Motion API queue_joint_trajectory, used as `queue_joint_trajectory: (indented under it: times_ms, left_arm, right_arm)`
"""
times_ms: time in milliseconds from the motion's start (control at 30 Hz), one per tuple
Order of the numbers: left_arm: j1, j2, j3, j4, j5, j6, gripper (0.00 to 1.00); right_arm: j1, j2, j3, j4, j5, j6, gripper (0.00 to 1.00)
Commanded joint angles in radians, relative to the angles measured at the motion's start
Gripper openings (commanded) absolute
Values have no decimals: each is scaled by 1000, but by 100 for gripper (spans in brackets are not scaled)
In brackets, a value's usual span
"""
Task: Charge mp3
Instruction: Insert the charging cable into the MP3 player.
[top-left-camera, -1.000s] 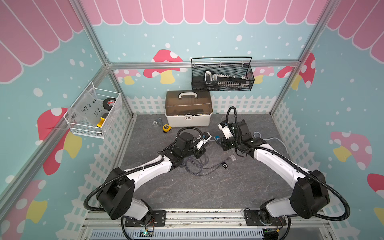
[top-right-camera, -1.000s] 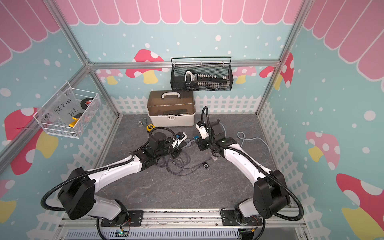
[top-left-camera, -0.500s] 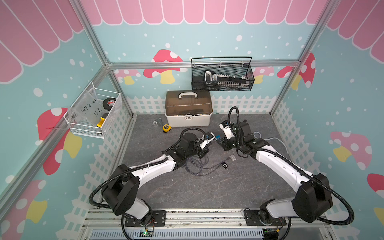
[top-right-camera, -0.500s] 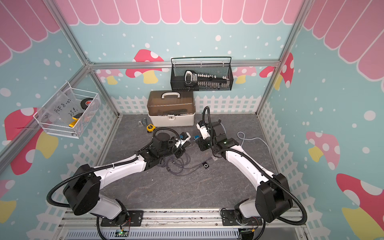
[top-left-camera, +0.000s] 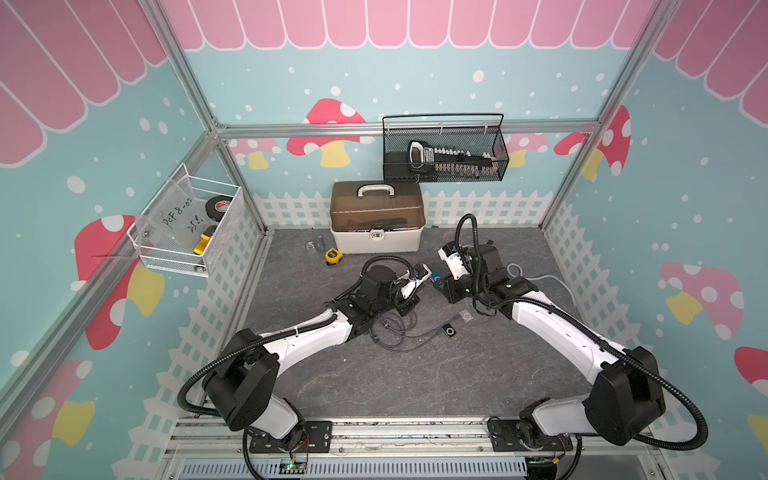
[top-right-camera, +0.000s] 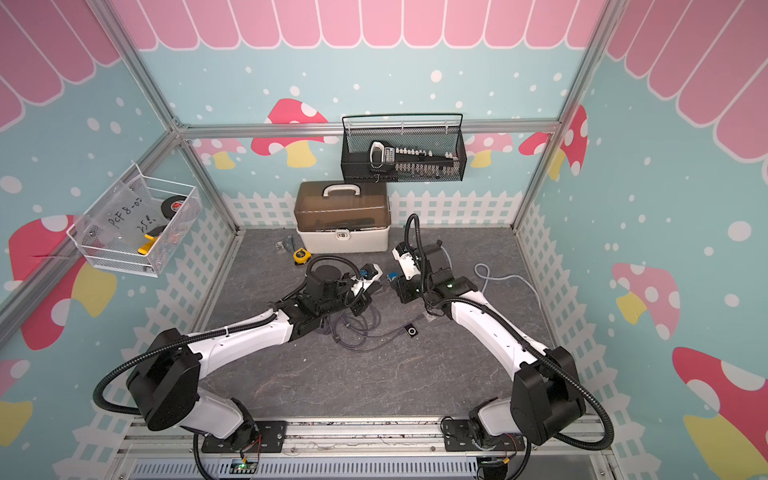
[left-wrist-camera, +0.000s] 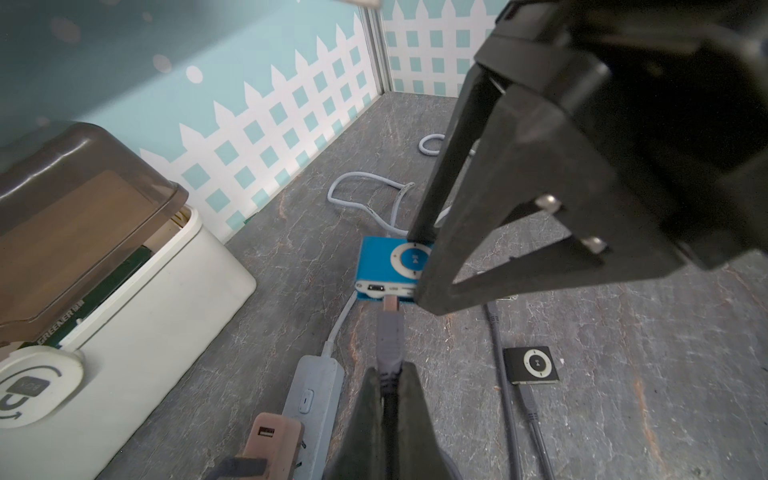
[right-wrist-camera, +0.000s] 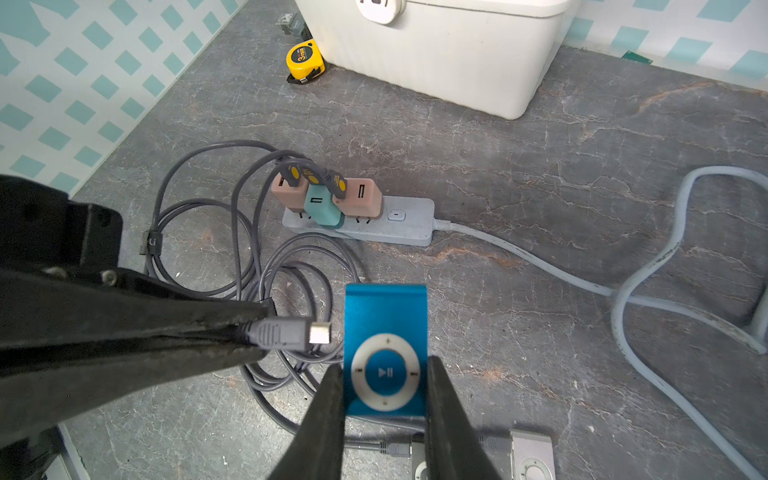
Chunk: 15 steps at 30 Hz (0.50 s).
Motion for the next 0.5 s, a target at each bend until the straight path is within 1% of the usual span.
queue_joint_trajectory:
  times_ms: [0,233,333,467]
  left_arm:
    - [-5,9,33,30,-19,16,0]
    - [-5,21,40,17,-23,28,0]
    - [-6,20,36,11,-26,33,0]
    - [-5,16,34,10,-36,42,0]
  right_arm:
    - [1,-9,-6,-5,-26,-19,14]
    - [0,-18,-5,-8,-25,-22,13]
    - [0,-15,-5,-15,1,-14,13]
    - [1,-18,-5,-8,-13,-12,13]
